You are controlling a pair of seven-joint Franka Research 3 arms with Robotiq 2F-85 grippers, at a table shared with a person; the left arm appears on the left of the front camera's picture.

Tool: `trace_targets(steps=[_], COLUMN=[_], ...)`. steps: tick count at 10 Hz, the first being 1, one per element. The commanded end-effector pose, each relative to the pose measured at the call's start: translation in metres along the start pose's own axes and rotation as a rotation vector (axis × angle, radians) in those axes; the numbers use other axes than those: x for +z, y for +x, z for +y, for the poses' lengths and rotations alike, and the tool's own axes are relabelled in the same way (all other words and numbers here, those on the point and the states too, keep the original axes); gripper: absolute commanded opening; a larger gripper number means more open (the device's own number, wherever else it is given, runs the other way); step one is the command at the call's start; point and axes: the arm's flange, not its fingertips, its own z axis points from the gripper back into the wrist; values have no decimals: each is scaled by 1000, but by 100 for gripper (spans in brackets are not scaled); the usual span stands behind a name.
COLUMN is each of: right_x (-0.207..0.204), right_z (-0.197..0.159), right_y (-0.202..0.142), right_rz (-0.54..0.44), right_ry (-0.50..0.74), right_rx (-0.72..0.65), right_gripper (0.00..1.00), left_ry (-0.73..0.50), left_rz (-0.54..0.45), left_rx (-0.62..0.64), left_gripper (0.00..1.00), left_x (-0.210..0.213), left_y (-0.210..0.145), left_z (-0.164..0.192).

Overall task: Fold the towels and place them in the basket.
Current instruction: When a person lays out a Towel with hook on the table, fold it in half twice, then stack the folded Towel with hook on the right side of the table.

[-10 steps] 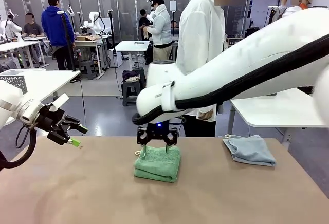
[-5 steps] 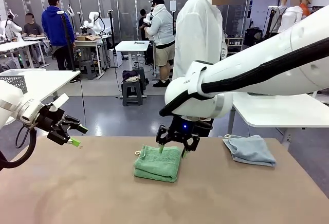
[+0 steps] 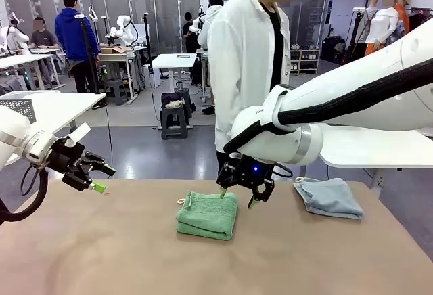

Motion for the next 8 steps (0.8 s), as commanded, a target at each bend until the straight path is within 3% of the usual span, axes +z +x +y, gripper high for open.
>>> trace_targets(steps=[1,8], right_x=[1,1], right_z=[1,1], right_y=[1,1], right_rz=[-1,-1], right_ry=[1,1], right_rx=[1,1], right_gripper=[88,88], left_ry=[2,2], left_rz=[1,1], left_rx=[-2,-2], left_gripper=[98,98], left_x=[0,0], left_y=[0,0], left_z=[0,0])
